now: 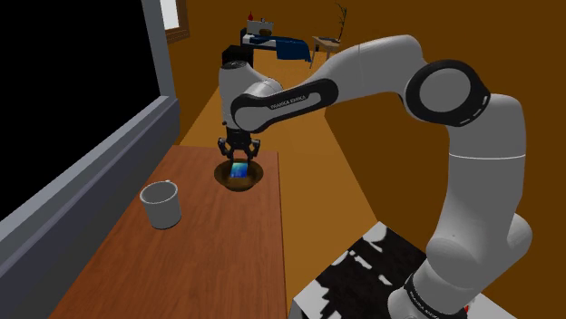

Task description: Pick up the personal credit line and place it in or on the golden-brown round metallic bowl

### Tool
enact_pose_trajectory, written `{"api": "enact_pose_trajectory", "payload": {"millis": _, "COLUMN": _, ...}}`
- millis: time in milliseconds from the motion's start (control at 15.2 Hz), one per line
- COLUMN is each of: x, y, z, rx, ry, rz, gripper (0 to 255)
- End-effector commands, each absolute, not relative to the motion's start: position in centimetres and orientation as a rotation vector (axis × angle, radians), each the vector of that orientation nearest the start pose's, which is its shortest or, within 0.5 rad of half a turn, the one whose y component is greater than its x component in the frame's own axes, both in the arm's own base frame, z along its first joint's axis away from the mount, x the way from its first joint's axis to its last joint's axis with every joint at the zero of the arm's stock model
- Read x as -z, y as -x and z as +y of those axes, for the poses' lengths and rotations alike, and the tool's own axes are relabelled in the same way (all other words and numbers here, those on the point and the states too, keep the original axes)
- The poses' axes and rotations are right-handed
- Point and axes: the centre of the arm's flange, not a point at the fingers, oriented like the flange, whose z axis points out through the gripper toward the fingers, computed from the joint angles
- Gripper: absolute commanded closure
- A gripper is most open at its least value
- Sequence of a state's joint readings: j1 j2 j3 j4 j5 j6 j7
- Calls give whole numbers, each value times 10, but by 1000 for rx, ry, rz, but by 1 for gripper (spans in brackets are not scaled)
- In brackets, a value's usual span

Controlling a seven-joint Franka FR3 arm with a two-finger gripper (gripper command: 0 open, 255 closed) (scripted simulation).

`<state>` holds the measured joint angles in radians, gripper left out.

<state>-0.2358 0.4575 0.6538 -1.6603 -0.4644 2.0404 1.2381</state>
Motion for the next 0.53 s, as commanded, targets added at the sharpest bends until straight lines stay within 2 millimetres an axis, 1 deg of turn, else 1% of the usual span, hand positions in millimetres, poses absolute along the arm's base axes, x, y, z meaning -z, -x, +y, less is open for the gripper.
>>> {"api": "enact_pose_trajectory", "payload": {"millis": 0, "x": -387, "y": -635, "z": 199, "rx": 206, "ry": 3032, "rz": 1050, "gripper": 255}}
{"api": "enact_pose_trajectory", "payload": {"millis": 396, "x": -387, "y": -635, "z": 199, "rx": 206, "ry": 3032, "rz": 1050, "gripper": 255}}
{"api": "enact_pose_trajectory", "payload": {"millis": 462, "x": -387, "y": -635, "z": 199, "rx": 206, "ry": 3032, "rz": 1050, "gripper": 0}}
